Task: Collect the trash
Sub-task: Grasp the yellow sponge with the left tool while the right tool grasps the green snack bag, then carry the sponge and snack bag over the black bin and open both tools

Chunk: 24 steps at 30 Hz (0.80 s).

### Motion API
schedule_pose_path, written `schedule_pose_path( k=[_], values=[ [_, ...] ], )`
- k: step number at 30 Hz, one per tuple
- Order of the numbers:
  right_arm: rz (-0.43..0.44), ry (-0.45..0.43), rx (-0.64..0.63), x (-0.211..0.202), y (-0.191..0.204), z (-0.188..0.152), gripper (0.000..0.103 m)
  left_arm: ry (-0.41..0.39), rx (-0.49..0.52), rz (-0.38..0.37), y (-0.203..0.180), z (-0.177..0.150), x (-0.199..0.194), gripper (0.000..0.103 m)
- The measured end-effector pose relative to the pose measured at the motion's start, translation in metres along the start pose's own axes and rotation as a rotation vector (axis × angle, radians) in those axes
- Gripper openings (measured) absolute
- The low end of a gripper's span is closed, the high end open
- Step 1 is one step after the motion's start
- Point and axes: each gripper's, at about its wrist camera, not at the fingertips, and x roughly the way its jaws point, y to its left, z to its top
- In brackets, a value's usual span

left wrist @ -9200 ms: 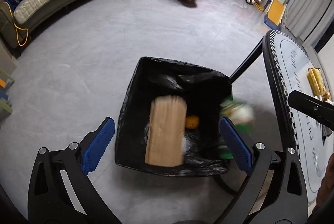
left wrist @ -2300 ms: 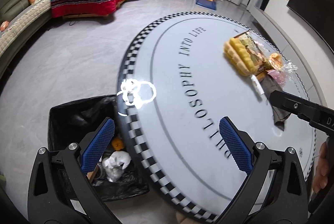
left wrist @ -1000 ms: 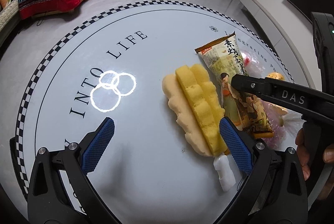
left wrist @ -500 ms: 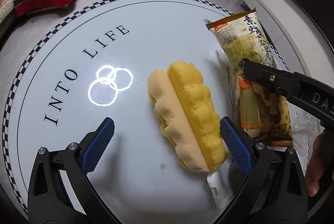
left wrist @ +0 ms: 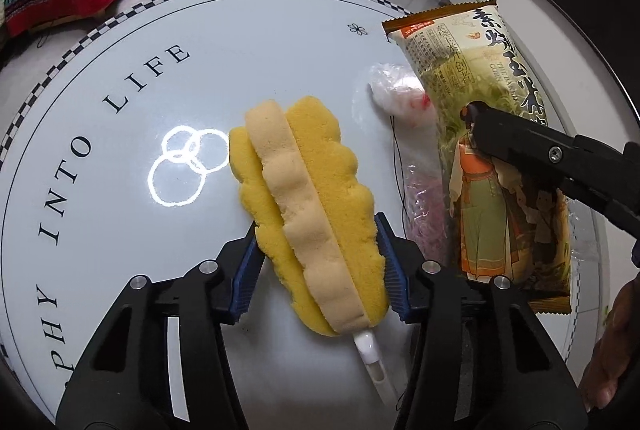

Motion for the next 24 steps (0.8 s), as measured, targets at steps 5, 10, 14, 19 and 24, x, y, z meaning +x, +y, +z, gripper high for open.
schedule_pose_path(
  k=[5,10,14,19,24],
  values=[
    [-0.011,-0.018,-0.011,-0.016,0.008,0.0,0.041,-0.031,0.001,0.012,0.01,-0.006,-0.026,0.05],
    [-0.016,-0.057,-0.019,-0.037,0.027,0.006,0.041,-0.089,-0.006,0.011,0.025,-0.007,-0.064,0.05],
    [-0.012,-0.077,-0.038,-0.057,0.046,0.003,0.041,-0.128,-0.009,0.017,0.037,-0.013,-0.095,0.05],
    [0.008,-0.087,-0.062,-0.078,0.073,-0.014,0.041,-0.161,-0.027,-0.001,0.058,-0.029,-0.13,0.05],
    [0.031,-0.076,-0.073,-0.091,0.094,-0.044,0.041,-0.18,-0.046,0.007,0.083,-0.054,-0.158,0.051]
  ],
)
